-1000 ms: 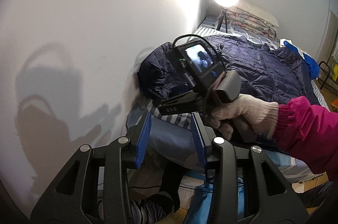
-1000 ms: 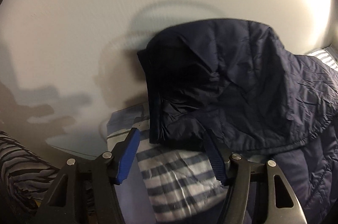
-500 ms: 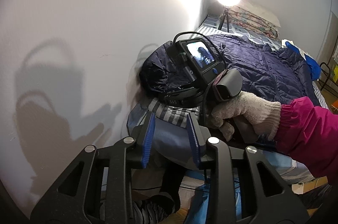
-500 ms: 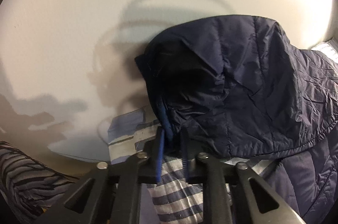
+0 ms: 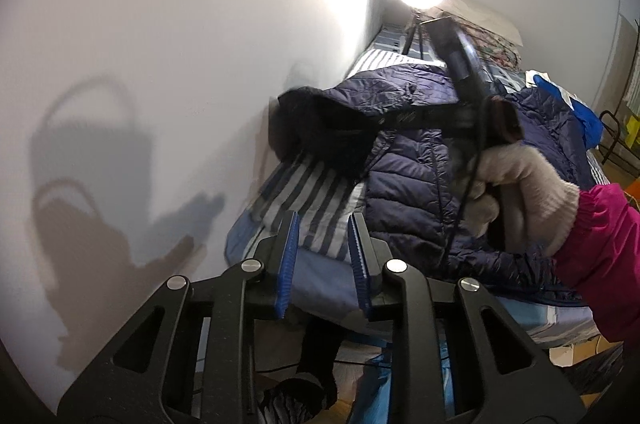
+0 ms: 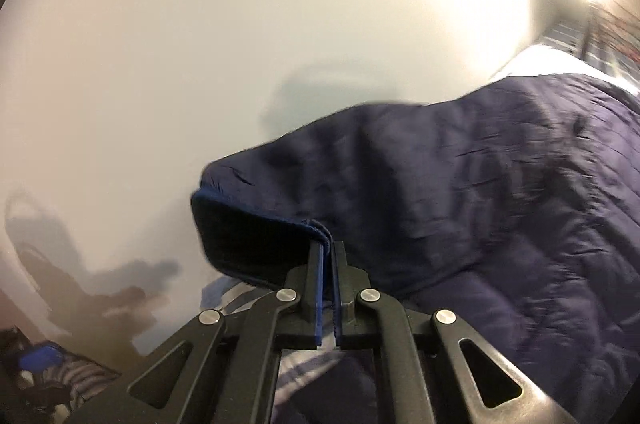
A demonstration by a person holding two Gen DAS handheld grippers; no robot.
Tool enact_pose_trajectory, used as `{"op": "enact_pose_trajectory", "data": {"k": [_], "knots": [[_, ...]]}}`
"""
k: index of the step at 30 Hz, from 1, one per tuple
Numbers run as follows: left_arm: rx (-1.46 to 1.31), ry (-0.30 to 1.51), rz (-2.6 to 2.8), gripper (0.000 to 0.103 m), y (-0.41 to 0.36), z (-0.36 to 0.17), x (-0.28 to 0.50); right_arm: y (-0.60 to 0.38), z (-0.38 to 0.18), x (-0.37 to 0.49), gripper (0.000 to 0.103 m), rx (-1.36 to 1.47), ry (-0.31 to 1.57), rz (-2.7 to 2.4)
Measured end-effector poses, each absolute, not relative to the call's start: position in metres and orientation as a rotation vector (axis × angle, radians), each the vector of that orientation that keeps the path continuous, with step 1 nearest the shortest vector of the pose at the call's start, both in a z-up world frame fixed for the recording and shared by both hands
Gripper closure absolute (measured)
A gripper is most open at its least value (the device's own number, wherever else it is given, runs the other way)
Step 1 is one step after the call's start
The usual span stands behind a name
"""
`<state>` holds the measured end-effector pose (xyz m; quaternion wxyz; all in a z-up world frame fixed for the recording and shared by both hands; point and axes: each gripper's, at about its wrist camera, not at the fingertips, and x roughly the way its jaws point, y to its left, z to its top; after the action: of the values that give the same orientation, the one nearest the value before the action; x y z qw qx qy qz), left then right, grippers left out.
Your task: Fold large clothes
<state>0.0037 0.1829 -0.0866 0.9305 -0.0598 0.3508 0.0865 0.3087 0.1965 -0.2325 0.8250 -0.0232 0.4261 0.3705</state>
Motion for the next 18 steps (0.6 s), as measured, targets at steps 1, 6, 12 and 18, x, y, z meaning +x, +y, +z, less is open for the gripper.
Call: {"op": "enact_pose_trajectory", "data": {"k": [1, 6, 12, 18], "knots": [[-0.117, 0.720, 0.171, 0.078, 0.182, -0.085, 0.008, 0.189, -0.231, 0.308, 0.103, -0.026, 0.900, 0.774], [-0.068, 0.739, 0.124, 0.078, 0.170, -0.079, 0.043, 0.140, -0.217, 0.323, 0.103, 0.088, 0.883, 0.688], [-0.046, 0.816, 0.058, 0.078, 0.161, -0.085, 0.114, 0.077, -0.220, 0.334, 0.103, 0.134, 0.878, 0.582], [-0.006, 0.876, -0.007, 0.078, 0.135, -0.105, 0.193, 0.021, -0.240, 0.338, 0.102, 0.172, 0.912, 0.509]]}}
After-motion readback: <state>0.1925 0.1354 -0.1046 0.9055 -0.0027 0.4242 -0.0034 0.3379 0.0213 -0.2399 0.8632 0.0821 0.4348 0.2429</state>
